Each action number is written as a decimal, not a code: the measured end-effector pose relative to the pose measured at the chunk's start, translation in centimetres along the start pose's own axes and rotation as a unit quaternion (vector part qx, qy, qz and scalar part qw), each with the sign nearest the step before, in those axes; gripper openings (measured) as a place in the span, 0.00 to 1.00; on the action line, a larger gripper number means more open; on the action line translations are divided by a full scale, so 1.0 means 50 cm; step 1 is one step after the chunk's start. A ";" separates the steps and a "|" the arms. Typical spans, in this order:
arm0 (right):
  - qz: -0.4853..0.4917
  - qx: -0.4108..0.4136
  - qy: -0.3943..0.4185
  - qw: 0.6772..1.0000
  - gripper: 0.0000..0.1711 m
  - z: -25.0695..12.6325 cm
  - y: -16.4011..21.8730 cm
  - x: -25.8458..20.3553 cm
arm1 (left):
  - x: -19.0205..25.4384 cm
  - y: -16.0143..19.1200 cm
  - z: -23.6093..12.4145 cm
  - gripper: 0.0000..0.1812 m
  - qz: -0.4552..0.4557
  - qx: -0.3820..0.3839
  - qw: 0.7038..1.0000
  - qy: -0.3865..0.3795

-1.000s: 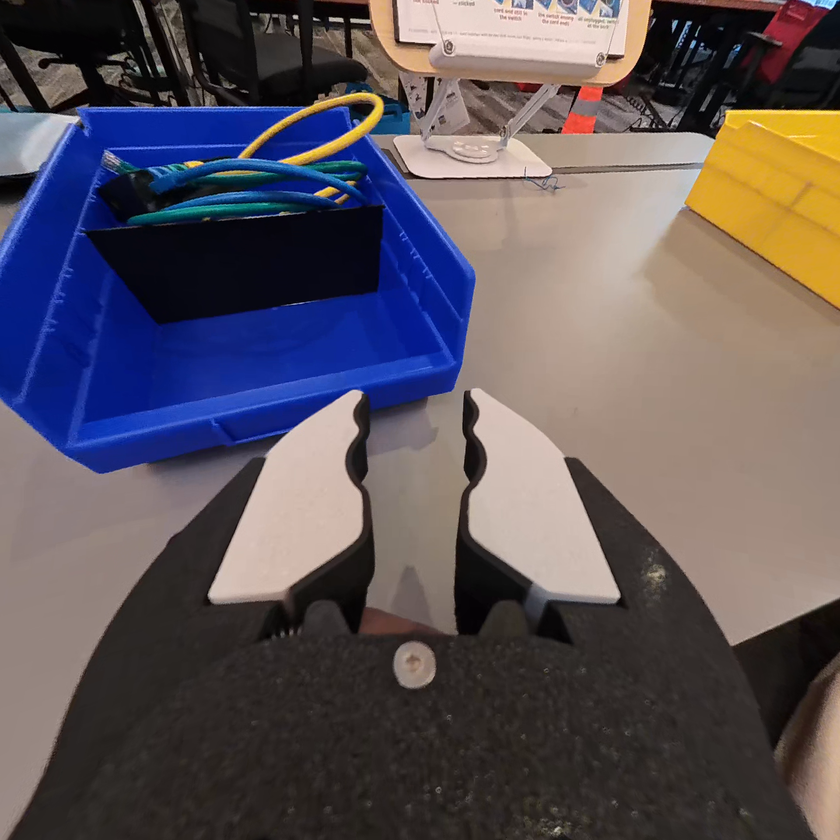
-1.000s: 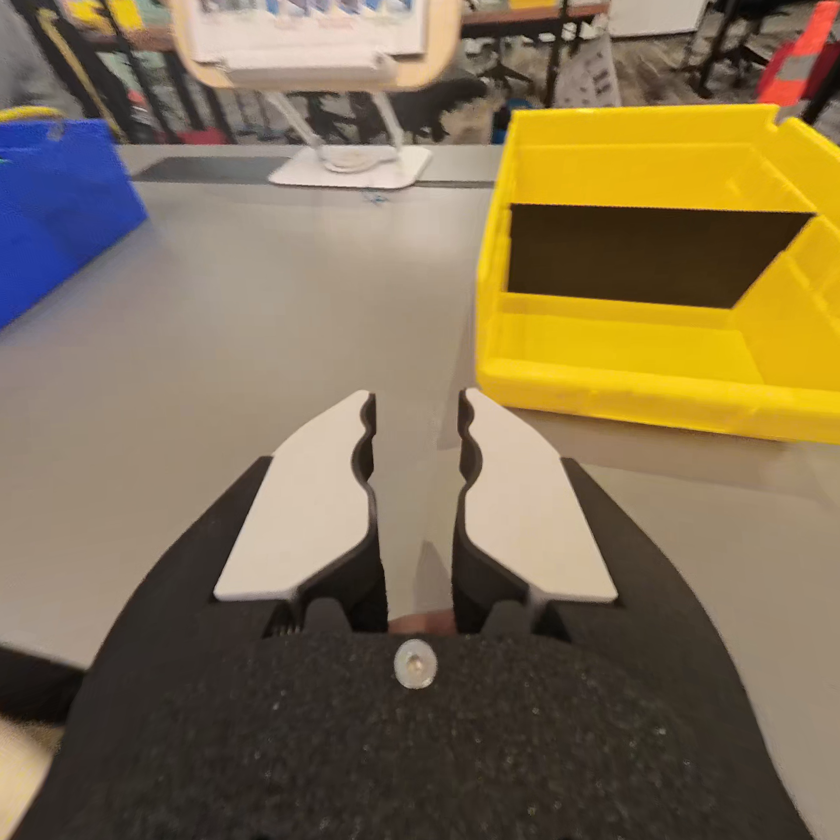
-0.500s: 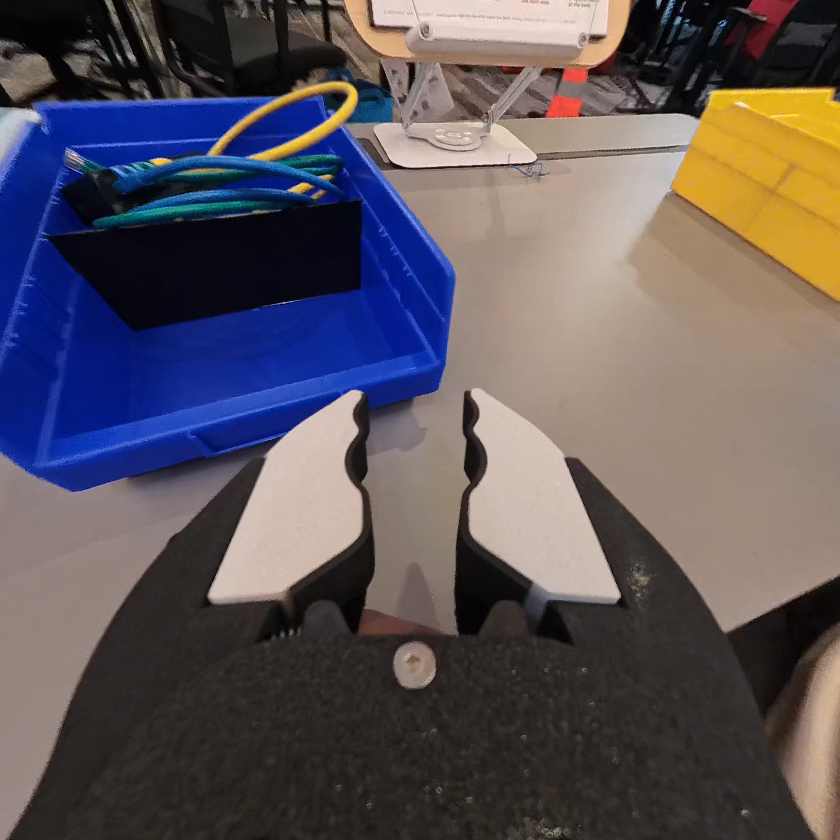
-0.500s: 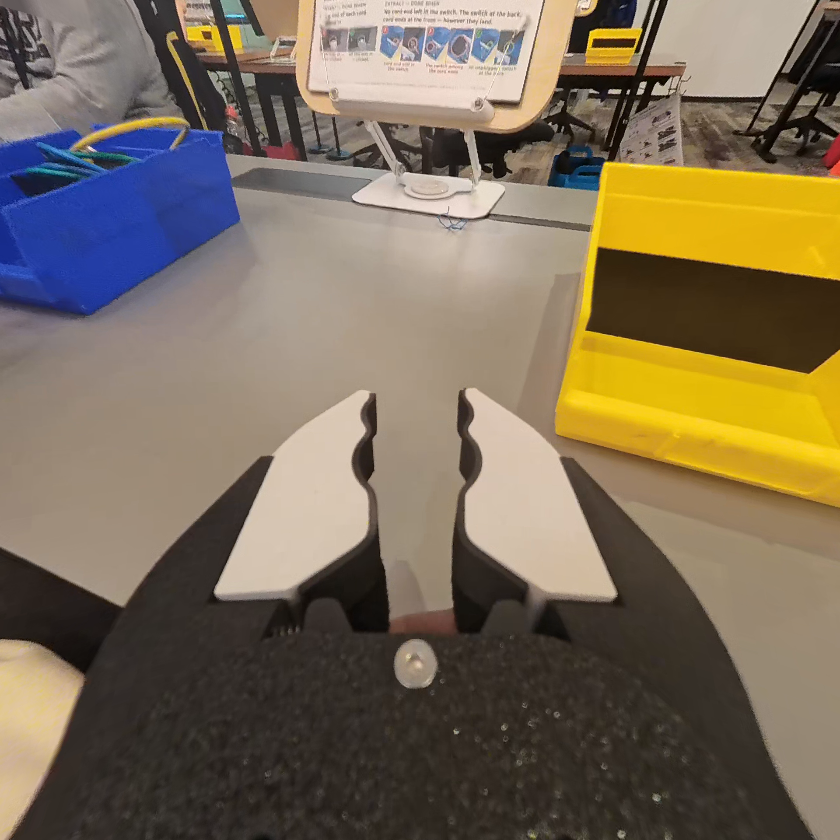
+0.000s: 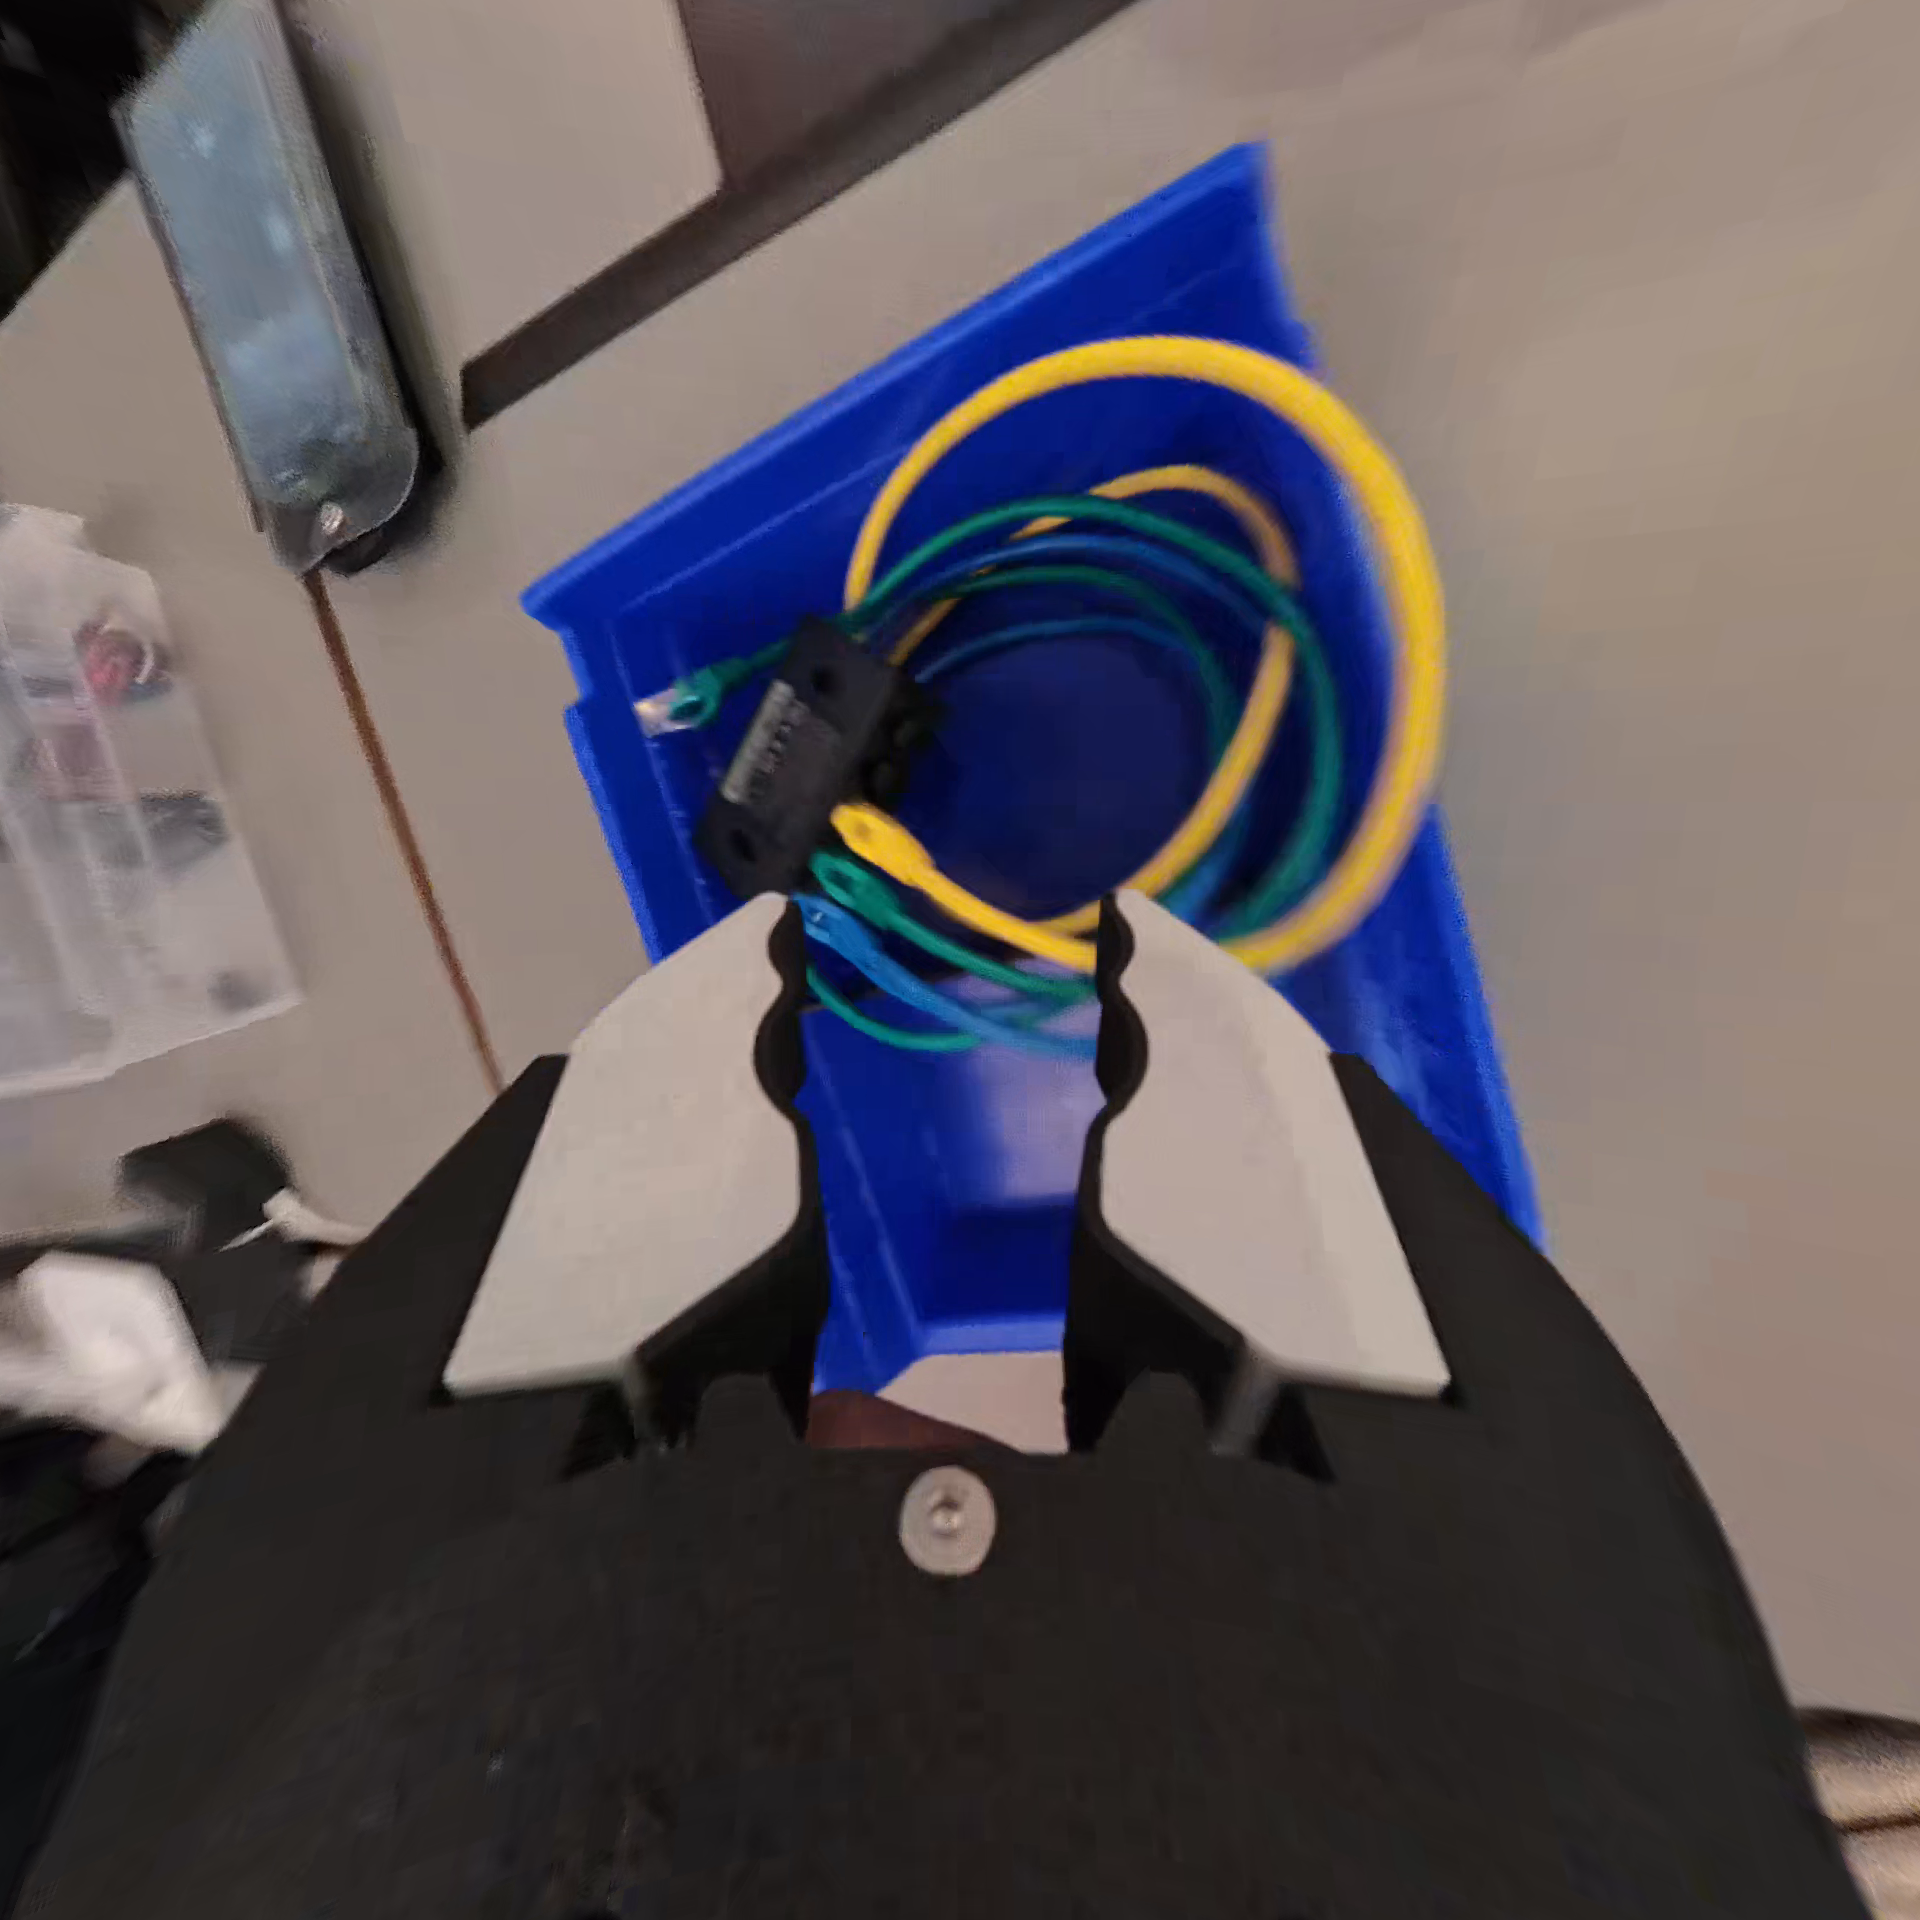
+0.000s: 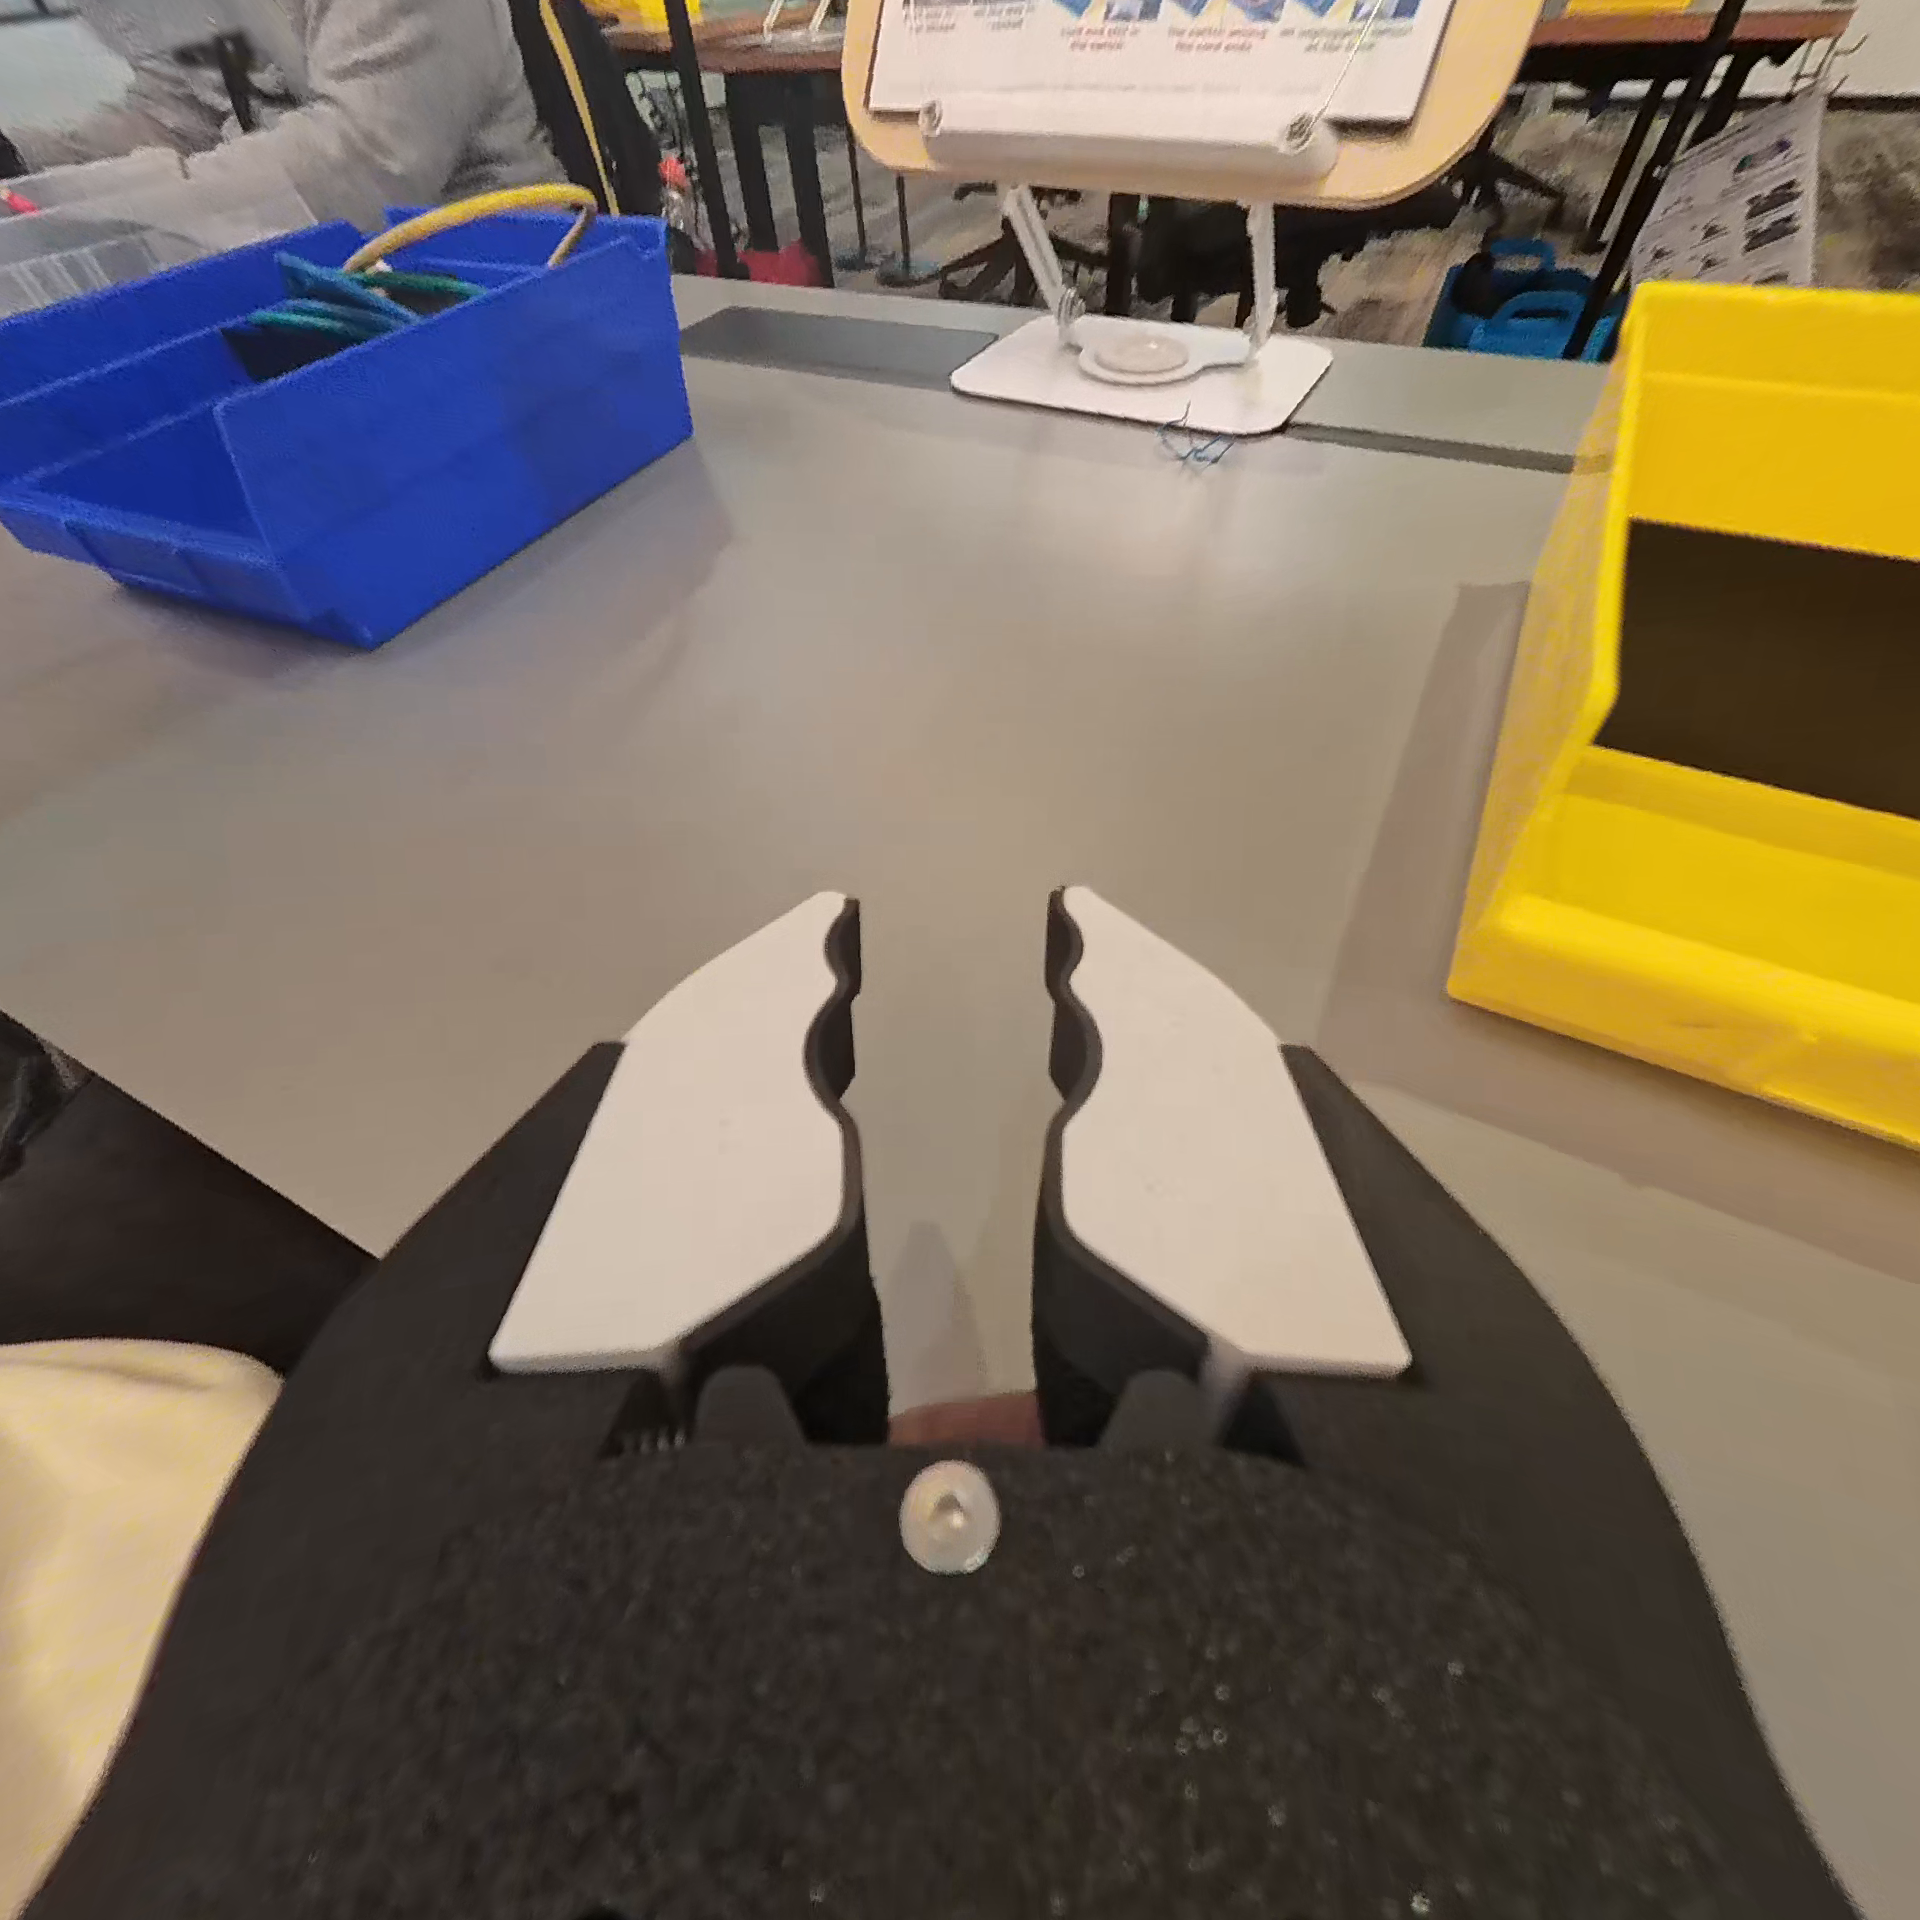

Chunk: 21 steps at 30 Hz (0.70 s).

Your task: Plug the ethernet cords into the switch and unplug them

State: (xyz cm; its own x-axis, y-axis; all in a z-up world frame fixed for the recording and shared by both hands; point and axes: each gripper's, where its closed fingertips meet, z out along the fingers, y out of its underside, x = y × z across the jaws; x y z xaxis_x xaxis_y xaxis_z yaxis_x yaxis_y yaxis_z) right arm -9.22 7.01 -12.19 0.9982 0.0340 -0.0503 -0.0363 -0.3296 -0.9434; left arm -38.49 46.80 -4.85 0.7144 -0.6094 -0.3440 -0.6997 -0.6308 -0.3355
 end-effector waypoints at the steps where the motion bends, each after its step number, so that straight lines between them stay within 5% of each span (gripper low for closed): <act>1: 0.001 -0.006 -0.003 1.000 0.20 0.003 0.006 -0.001 | -0.017 -0.015 0.034 0.30 0.005 -0.045 0.999 -0.024; 5: 0.016 -0.025 -0.012 0.999 0.20 0.006 0.025 0.004 | -0.053 -0.035 0.150 0.36 0.003 -0.174 0.982 -0.072; 14: 0.089 -0.054 -0.048 0.993 0.20 0.007 0.049 0.011 | -0.097 0.014 0.258 0.45 0.026 -0.287 0.942 -0.174; 18: 0.080 -0.056 -0.059 0.993 0.20 0.008 0.044 -0.001 | -0.094 0.040 0.277 0.39 0.076 -0.306 0.925 -0.212; 21: 0.058 -0.051 -0.051 0.996 0.20 0.007 0.037 -0.004 | -0.101 0.022 0.270 0.22 0.106 -0.274 0.928 -0.228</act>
State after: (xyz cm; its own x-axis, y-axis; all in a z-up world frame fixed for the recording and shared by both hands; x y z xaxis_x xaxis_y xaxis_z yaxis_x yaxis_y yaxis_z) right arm -9.50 6.71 -14.06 0.9771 0.0835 -0.1955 -0.1415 -0.4313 -0.8910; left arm -43.04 55.65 -15.33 0.3943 -0.5607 -0.7281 -0.6233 -0.7453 0.2364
